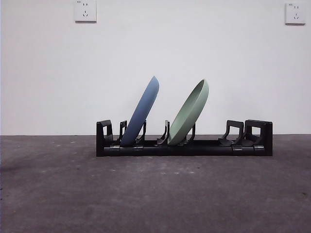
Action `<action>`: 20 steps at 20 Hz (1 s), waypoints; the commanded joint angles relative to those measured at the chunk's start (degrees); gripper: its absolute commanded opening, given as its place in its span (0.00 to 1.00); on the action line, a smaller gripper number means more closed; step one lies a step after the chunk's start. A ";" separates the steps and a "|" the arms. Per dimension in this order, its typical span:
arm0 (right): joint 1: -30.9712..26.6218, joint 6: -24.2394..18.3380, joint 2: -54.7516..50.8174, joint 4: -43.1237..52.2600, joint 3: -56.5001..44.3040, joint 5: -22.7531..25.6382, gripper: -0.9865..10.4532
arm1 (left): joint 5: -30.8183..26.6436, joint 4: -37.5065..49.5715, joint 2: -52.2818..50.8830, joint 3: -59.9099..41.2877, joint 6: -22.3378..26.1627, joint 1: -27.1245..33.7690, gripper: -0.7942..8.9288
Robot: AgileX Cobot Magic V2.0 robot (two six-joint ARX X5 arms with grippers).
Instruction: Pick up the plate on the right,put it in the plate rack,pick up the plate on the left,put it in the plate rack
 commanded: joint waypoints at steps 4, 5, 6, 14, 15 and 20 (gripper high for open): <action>0.04 0.37 0.11 9.07 -0.26 0.55 0.09 | -0.13 7.02 -10.99 -19.30 -5.68 1.40 0.08; 0.04 0.37 0.11 10.80 -0.26 0.55 0.09 | -0.15 7.65 -13.05 -22.14 -6.95 1.66 0.08; 0.04 0.37 0.11 12.04 -0.26 0.55 0.09 | -0.17 7.58 -14.69 -24.09 -8.09 1.97 0.08; 0.04 0.37 0.11 16.61 -0.26 0.74 0.09 | 0.35 2.27 -21.97 -29.51 -14.03 3.45 0.08; 0.04 0.37 0.11 16.61 -0.26 0.74 0.09 | 0.35 2.49 -21.94 -29.51 -14.21 3.43 0.08; 0.04 0.37 0.11 16.63 -0.26 0.76 0.09 | 0.33 2.47 -20.41 -29.48 -14.23 3.43 0.08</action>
